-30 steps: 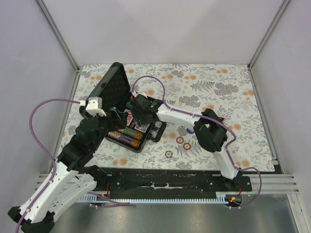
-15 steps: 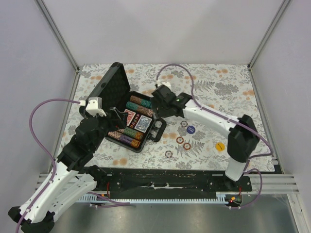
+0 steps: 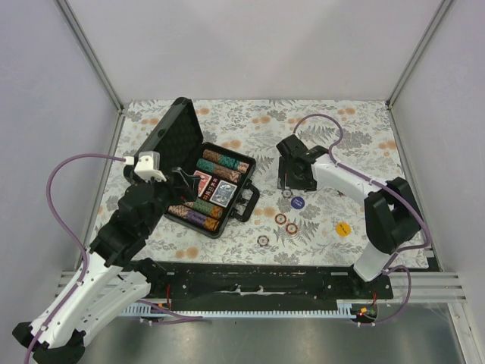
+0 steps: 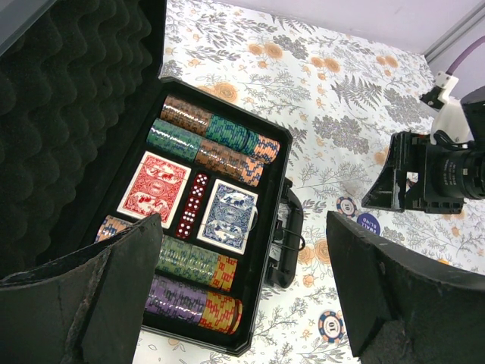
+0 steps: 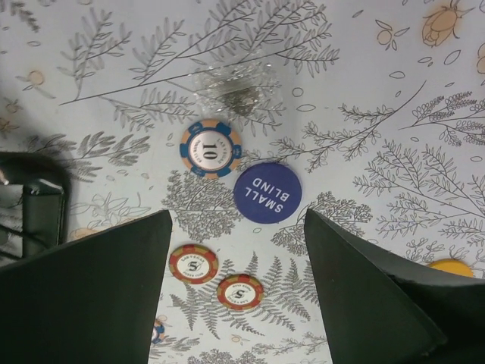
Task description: Pack up texas hold em set
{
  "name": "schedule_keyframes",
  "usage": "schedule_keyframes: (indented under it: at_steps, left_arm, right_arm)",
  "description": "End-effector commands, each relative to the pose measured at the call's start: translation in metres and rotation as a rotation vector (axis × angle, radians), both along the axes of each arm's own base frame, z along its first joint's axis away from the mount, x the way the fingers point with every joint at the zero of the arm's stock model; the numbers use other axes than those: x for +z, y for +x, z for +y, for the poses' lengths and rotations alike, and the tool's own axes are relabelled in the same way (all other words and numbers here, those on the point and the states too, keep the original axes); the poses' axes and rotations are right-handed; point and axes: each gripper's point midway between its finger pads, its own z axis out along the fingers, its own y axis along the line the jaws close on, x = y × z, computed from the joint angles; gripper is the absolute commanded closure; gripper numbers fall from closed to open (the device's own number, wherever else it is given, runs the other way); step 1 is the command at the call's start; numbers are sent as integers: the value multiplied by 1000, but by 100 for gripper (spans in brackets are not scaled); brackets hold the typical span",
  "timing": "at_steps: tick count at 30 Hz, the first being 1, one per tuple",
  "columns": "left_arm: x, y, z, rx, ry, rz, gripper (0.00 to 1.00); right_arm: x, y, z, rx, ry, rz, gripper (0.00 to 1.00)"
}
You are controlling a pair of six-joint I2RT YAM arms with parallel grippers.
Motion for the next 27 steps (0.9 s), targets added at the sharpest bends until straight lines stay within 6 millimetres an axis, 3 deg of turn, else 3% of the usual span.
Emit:
schedule_keyframes:
  at_steps: [1,14,27]
  left_arm:
    - [10,3,-1,-11,11,-36,6]
    - [6,6,-3,-11,23,-21,6]
    - [7,5,-3,-12,20,-23,6]
  right_arm:
    - [-25,-3,-7,-84,27,83,22]
    - [-50,-8,-9,-96,23,124,22]
    - [-50,-8,-24,-115,-35,96,21]
